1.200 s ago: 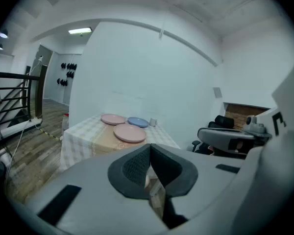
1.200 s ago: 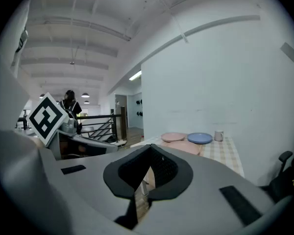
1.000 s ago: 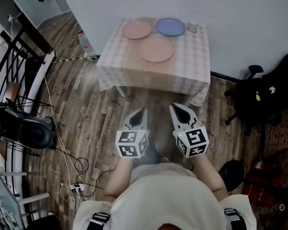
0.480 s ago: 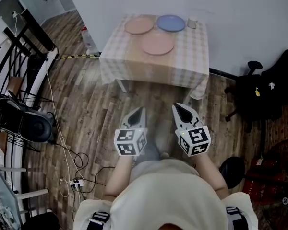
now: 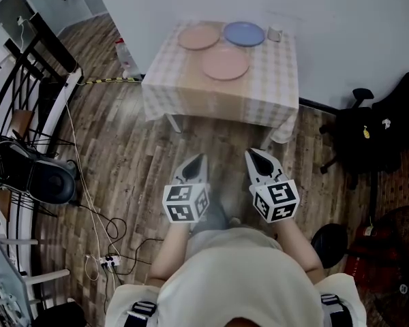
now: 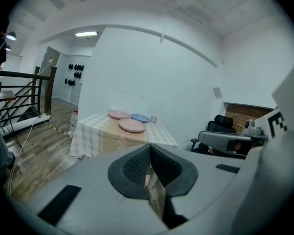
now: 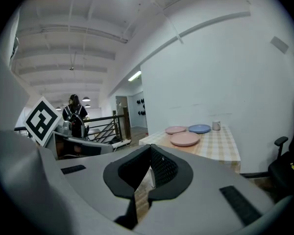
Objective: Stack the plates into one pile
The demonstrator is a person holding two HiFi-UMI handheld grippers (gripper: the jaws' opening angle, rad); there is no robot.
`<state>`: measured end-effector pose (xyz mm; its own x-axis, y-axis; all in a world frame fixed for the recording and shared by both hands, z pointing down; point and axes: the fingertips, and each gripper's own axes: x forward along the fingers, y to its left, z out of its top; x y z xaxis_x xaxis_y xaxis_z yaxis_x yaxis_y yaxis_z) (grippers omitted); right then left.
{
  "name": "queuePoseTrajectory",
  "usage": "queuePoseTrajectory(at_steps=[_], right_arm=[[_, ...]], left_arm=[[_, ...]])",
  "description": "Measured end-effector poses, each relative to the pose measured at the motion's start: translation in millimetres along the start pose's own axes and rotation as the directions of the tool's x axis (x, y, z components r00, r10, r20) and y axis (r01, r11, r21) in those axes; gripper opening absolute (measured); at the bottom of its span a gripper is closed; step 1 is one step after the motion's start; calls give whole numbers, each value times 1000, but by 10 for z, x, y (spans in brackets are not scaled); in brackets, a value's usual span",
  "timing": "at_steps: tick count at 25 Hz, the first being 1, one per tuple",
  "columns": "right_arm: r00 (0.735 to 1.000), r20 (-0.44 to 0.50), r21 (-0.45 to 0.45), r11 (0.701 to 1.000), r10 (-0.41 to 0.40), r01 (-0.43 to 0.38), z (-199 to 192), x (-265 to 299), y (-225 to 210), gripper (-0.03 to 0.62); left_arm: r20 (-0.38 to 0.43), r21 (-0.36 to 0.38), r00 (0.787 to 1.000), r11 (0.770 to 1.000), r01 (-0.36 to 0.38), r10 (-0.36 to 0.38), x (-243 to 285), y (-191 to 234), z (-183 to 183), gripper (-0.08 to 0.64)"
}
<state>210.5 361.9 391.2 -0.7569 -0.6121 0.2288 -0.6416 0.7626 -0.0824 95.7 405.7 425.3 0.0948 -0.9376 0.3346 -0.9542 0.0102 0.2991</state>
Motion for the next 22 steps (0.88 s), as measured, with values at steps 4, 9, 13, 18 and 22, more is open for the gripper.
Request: queuePoseTrajectory(at_steps=[4, 9, 13, 18, 22], right_arm=[[1000, -1, 7, 1000, -6, 6, 20, 112, -73, 0], [1000, -3, 11, 1000, -5, 5, 90, 335, -196, 0], [1000, 0, 16, 1000, -7, 7, 160, 568, -270, 0], [1000, -1, 20, 1000, -5, 5, 235, 909, -363, 0], [1000, -5, 25, 1000, -2, 2, 289, 1193, -414, 0]], left_arm=[[-3, -1, 1000, 1000, 10, -10, 124, 29, 50, 3], [-3, -1, 1000, 1000, 14, -14, 344, 112, 169, 4], [-5, 1, 1000, 1000, 19, -19, 529, 234, 278, 3], [-8, 10, 1000, 1000, 22, -22, 779, 421, 424, 3], [-8, 13, 1000, 1000, 24, -24, 982, 593, 564, 3]])
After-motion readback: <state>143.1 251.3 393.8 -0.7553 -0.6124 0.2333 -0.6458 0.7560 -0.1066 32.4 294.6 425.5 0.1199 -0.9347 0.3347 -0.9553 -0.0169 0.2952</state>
